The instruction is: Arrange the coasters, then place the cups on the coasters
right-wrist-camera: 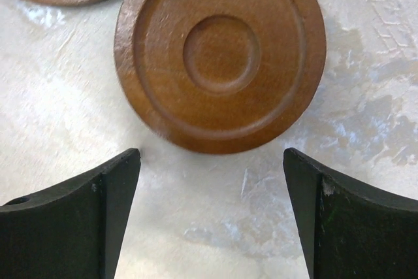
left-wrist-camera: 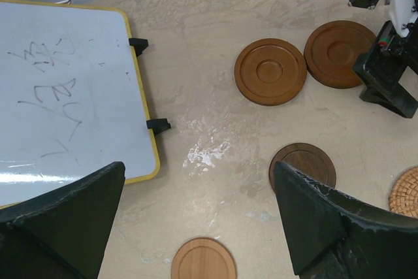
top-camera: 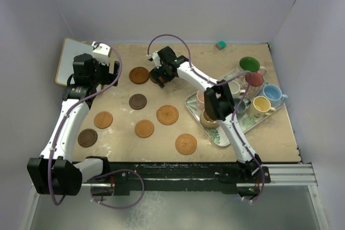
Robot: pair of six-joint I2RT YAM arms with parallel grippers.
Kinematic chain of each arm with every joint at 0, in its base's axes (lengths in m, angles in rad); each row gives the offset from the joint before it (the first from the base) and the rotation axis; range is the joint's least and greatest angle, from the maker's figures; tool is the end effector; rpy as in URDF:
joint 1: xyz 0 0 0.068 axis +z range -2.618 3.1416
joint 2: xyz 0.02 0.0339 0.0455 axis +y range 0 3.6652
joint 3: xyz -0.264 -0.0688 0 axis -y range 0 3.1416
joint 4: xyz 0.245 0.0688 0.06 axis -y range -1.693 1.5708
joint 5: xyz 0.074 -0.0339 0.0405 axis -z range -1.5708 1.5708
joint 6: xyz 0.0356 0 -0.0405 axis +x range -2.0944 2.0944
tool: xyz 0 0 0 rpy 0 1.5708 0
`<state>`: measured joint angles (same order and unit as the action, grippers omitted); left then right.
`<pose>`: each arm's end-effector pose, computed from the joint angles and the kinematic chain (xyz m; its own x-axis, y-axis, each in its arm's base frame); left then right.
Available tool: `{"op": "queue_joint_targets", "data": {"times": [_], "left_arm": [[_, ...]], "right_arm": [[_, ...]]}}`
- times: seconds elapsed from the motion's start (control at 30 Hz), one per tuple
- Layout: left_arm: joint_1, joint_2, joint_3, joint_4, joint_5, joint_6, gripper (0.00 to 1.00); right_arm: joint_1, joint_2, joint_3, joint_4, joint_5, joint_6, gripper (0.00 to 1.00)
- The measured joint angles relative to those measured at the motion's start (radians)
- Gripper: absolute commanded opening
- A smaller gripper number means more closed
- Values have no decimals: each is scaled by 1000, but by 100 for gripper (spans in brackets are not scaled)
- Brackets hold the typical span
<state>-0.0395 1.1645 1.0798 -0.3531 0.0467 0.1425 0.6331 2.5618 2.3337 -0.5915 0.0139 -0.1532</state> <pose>0.2638 -0.0121 0.3486 -0.4077 0.1581 -0.8993 0.1410 0.9840 0.1090 0.4581 0.3356 0.1811 -0.4932 -0.5512 -0.6730 -0.6670 0.7362 -0.1142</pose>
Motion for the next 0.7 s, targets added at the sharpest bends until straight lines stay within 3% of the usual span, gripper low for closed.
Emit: {"op": "queue_joint_targets", "data": {"times": [0.3, 0.7], "left_arm": [[0, -13, 0, -9, -1, 31, 91], [0, -75, -32, -28, 8, 72, 92]], "right_arm": [[0, -199, -73, -96, -82, -25, 95], [-2, -697, -364, -141, -78, -77, 100]]}}
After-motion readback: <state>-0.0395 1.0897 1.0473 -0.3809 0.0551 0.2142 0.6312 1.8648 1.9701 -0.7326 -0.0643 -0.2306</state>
